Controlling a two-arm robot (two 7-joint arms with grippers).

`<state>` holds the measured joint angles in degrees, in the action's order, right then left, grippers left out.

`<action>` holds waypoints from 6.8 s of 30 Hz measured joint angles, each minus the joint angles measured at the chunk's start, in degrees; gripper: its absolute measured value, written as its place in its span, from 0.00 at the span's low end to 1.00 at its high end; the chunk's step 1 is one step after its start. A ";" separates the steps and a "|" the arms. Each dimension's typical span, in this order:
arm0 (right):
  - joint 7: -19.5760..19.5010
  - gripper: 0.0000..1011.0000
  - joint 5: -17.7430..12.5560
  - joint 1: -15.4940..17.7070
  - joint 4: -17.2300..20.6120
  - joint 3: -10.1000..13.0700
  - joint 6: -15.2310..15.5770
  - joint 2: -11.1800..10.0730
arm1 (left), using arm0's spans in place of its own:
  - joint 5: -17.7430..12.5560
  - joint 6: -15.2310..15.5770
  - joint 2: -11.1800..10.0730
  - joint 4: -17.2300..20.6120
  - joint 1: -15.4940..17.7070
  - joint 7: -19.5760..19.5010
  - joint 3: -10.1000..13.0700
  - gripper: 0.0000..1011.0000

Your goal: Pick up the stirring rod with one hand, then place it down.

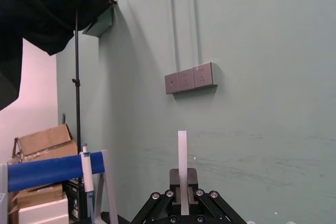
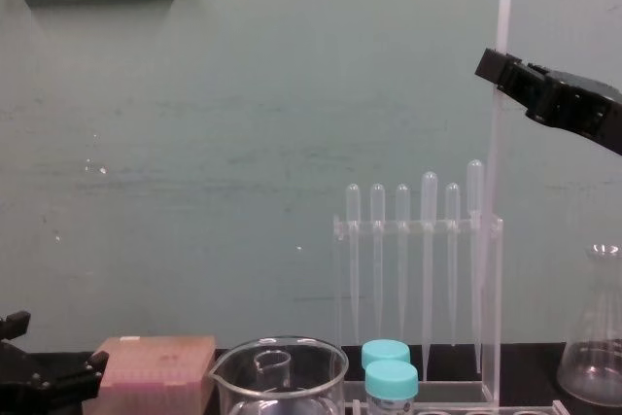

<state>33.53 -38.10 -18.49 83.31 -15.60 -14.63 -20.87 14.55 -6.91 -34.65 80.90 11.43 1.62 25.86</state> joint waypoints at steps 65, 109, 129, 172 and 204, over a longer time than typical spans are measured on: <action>0.64 0.07 5.41 1.71 -9.31 -2.65 -1.51 2.18 | 0.00 0.00 0.00 0.00 0.00 0.00 0.00 0.99; 0.40 0.07 10.23 1.03 -16.17 -3.06 -4.06 4.53 | 0.00 0.00 0.00 0.00 0.00 0.00 0.00 0.99; 0.43 0.55 10.08 1.06 -16.14 -3.08 -4.01 4.45 | 0.00 0.00 0.00 0.00 0.00 0.00 0.00 0.99; -27.67 0.99 25.74 6.04 -12.59 4.30 4.85 2.55 | 0.00 0.00 0.00 0.00 0.00 0.00 0.00 0.99; -27.51 0.99 25.62 6.03 -12.49 4.25 4.65 2.51 | 0.00 0.00 0.00 0.00 0.00 0.00 0.00 0.99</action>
<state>6.02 -12.48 -12.46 70.82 -11.35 -9.98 -18.36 14.55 -6.91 -34.64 80.90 11.43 1.62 25.86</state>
